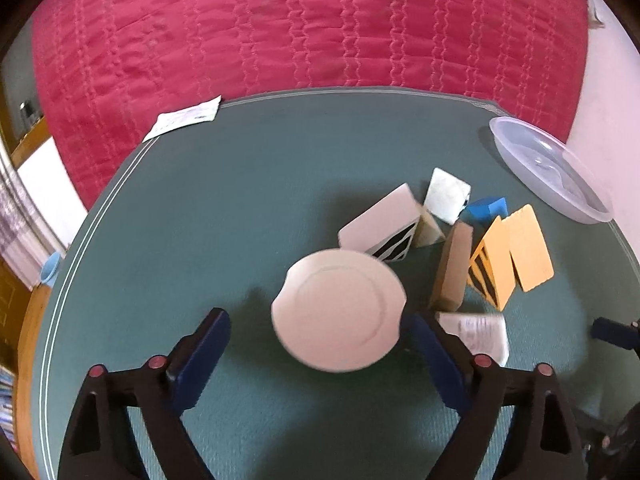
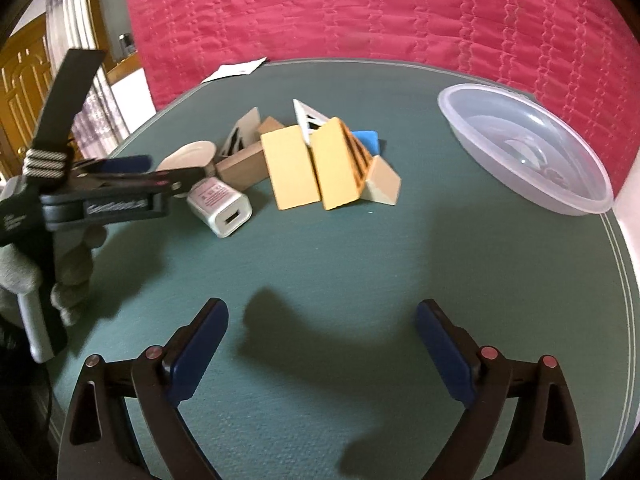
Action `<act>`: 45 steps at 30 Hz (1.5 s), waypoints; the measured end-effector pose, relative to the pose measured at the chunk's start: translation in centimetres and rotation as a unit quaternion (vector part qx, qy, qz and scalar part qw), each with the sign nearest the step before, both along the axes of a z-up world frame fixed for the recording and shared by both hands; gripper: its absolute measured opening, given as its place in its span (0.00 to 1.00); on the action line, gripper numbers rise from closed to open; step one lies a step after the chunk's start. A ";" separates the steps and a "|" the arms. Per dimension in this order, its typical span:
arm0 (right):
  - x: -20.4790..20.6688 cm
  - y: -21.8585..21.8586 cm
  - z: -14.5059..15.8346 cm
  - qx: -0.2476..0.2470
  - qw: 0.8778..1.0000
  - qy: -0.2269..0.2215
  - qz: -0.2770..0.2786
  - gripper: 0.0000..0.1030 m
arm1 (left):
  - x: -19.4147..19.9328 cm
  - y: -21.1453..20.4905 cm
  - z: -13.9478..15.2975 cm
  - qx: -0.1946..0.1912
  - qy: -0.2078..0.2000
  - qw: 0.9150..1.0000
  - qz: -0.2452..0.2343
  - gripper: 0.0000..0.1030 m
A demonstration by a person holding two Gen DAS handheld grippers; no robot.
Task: Organize rigid objects
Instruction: 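Grasp the white round dish with the left tool while the right tool grasps the white charger, then carry the charger into the clear bowl and open the right tool while the left carries the dish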
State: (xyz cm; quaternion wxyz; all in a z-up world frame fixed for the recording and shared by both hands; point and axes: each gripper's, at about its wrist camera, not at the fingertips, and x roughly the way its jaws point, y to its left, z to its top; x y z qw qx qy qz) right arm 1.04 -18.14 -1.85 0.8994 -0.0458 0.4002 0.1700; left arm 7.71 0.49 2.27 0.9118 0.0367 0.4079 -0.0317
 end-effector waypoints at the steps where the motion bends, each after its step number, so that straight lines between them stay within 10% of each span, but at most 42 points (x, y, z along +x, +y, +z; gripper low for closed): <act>1: -0.1 0.1 0.0 0.002 1.000 0.001 0.003 0.92 | 0.1 0.0 0.1 -0.003 -0.001 1.000 -0.003 0.81; 4: -0.2 0.8 0.0 0.008 1.000 0.004 0.012 0.92 | 0.7 0.2 -0.1 -0.018 0.008 1.000 -0.014 0.67; 12: 0.1 4.2 0.2 0.017 0.999 0.019 0.048 0.88 | 0.1 1.2 0.5 -0.050 -0.002 0.999 -0.013 0.66; 31: 3.5 9.9 0.4 -0.018 0.997 -0.012 0.068 0.37 | -0.2 3.7 1.1 -0.045 -0.022 0.998 0.033 0.66; 45: 2.2 8.3 0.7 0.009 0.998 -0.015 0.062 0.32 | -0.5 3.3 0.9 -0.032 -0.027 0.999 0.032 0.66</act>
